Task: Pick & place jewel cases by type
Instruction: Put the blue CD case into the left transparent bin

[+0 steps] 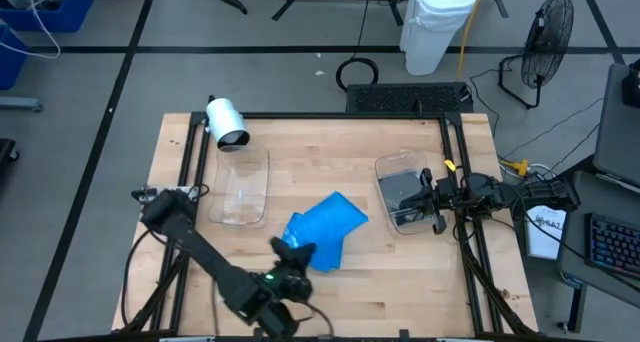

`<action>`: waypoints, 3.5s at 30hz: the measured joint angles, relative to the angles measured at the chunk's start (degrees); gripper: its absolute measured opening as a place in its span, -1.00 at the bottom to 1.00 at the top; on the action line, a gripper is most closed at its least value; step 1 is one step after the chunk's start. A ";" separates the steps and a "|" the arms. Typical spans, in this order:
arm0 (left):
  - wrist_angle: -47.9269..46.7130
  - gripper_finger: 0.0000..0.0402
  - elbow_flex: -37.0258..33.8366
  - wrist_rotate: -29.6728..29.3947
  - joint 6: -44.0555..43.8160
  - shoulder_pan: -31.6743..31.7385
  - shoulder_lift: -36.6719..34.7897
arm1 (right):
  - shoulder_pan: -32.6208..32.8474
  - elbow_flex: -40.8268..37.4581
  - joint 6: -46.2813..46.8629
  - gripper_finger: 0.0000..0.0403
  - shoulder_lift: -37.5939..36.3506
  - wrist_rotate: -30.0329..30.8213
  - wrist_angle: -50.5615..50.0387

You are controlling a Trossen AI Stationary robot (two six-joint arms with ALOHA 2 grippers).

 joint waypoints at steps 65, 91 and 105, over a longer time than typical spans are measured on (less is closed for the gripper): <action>65.99 -0.79 -64.62 56.09 15.79 16.48 -67.28 | 0.01 0.00 -0.01 -1.00 0.62 -0.02 0.02; 31.58 -0.79 -69.40 4.16 -9.73 7.42 -87.08 | 0.01 0.00 0.00 -1.00 0.66 -0.02 0.02; -14.34 -0.79 -56.47 20.91 -54.25 8.78 -62.71 | 0.01 0.00 0.00 -1.00 0.63 -0.01 0.02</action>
